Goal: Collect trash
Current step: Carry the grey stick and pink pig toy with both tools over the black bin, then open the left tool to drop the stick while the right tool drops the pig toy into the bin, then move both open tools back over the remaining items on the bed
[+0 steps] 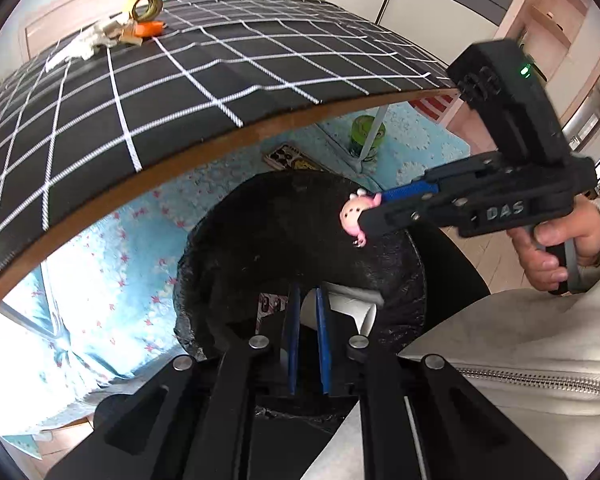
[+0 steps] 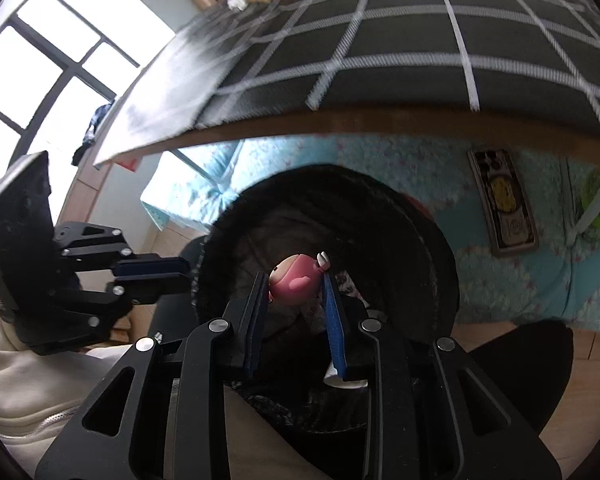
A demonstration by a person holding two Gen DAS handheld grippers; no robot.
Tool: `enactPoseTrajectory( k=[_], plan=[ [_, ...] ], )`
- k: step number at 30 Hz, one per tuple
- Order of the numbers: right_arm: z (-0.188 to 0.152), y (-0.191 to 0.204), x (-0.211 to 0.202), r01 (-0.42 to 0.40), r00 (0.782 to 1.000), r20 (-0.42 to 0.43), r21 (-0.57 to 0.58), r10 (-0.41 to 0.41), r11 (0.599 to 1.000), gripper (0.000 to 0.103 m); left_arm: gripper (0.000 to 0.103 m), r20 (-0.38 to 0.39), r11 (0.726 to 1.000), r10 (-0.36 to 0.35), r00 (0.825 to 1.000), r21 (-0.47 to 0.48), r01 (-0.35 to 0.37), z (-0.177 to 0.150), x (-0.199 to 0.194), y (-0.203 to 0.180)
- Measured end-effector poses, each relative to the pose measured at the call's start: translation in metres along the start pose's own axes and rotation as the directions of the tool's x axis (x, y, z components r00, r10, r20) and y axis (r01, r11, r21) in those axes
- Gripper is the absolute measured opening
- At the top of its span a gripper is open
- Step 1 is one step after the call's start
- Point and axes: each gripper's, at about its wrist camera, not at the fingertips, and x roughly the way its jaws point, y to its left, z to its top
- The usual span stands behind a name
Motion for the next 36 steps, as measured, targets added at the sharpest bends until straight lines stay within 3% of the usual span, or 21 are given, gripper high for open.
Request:
enactPoseTrajectory(
  k=[5, 8, 9, 10, 12, 13, 14, 36],
  plan=[
    [-0.002, -0.007, 0.009, -0.007, 1.000, -0.025, 0.022, 0.008, 1.000, 0.029, 0.009, -0.021, 0.999, -0.004, 1.000, -0.045, 0.003, 0.002, 0.005, 0.004],
    [0.000, -0.006, 0.008, -0.003, 1.000, -0.020, 0.017, 0.004, 1.000, 0.043, 0.010, -0.025, 0.997, 0.002, 1.000, -0.072, -0.004, 0.002, 0.006, 0.007],
    [0.000, -0.006, 0.008, -0.003, 1.000, -0.019, 0.016, 0.003, 1.000, 0.043, 0.010, -0.024, 0.997, 0.005, 1.000, -0.077, -0.007, 0.003, 0.003, 0.008],
    [0.001, -0.005, 0.007, -0.003, 1.000, -0.018, 0.016, 0.003, 1.000, 0.043, 0.016, -0.021, 0.996, 0.005, 1.000, -0.084, -0.007, 0.004, 0.002, 0.009],
    [0.002, -0.005, 0.005, -0.001, 1.000, -0.014, 0.016, 0.001, 1.000, 0.043, 0.038, -0.011, 0.996, 0.013, 1.000, -0.093, -0.014, 0.005, 0.000, 0.010],
    [0.003, -0.006, 0.004, -0.002, 1.000, -0.012, 0.016, 0.002, 1.000, 0.043, 0.055, 0.000, 0.995, 0.022, 1.000, -0.096, -0.022, 0.005, -0.002, 0.011],
    [0.003, -0.005, 0.002, -0.002, 1.000, -0.008, 0.016, 0.002, 1.000, 0.043, 0.057, 0.025, 0.995, 0.025, 0.999, -0.099, -0.022, 0.005, -0.006, 0.011],
    [0.026, 0.027, -0.053, 0.010, 0.993, 0.117, -0.095, 0.001, 0.995, 0.043, 0.057, 0.164, 0.994, 0.095, 0.982, -0.067, -0.085, 0.024, -0.062, 0.016]
  ],
)
